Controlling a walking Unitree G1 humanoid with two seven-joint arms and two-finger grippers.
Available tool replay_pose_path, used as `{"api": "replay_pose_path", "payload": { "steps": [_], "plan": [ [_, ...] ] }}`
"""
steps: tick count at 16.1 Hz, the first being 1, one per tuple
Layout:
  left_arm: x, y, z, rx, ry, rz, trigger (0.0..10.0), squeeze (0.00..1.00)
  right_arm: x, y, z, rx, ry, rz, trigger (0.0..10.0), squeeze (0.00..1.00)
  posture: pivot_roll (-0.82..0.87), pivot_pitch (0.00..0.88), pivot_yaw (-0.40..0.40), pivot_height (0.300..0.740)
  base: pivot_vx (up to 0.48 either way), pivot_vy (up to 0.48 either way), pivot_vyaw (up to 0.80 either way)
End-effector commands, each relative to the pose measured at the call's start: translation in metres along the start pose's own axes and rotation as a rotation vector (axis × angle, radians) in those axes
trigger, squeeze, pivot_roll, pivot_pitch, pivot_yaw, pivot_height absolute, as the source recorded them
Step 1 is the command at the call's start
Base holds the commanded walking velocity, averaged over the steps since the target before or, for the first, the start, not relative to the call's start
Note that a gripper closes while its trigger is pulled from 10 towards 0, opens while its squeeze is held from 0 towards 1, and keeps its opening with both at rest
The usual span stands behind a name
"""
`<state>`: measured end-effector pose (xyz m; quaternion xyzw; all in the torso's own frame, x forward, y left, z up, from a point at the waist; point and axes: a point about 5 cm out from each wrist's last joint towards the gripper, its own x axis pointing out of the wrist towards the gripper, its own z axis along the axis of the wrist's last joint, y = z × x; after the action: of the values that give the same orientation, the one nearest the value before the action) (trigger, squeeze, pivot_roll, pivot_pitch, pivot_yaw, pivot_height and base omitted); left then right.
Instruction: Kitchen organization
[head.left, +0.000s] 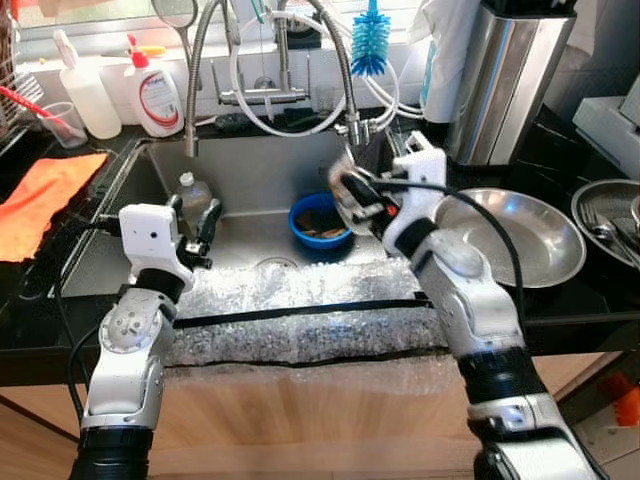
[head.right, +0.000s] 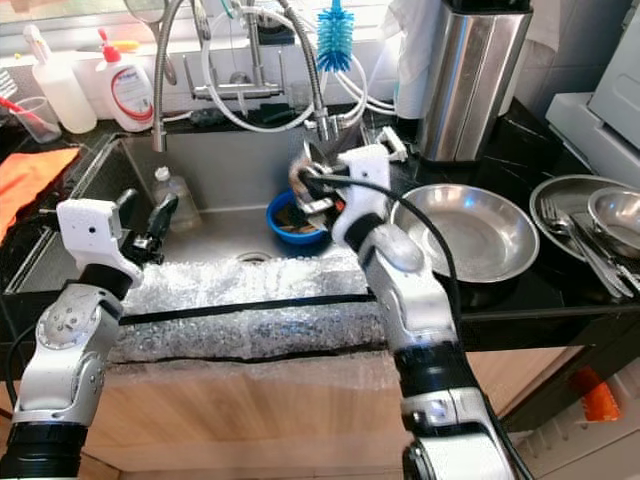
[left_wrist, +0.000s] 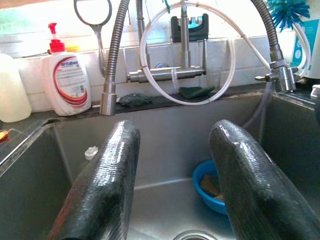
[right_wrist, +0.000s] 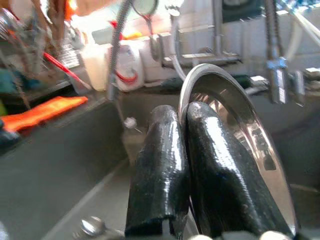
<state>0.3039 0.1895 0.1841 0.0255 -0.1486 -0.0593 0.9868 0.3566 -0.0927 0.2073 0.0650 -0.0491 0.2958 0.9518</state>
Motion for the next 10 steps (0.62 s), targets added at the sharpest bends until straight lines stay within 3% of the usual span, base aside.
{"api": "replay_pose_path", "payload": {
  "steps": [1,5,10],
  "plan": [
    [0.0,0.003,0.001,0.003,-0.001,0.011,10.0,0.0,0.005,0.003,0.005,0.011,-0.014,0.025,10.0,0.0,-0.1,0.0,0.048,0.74,0.0,0.0,0.0],
    [0.0,0.0,-0.001,-0.005,0.002,0.003,10.0,0.0,0.011,-0.002,-0.014,-0.015,0.104,0.022,10.0,0.0,-0.09,0.0,0.047,0.74,0.0,0.0,0.0],
    [-0.003,-0.001,-0.002,-0.005,0.012,-0.006,10.0,0.0,0.017,-0.005,-0.025,-0.003,0.125,0.029,10.0,0.0,-0.08,0.0,0.044,0.74,0.0,0.0,0.0]
  ]
}}
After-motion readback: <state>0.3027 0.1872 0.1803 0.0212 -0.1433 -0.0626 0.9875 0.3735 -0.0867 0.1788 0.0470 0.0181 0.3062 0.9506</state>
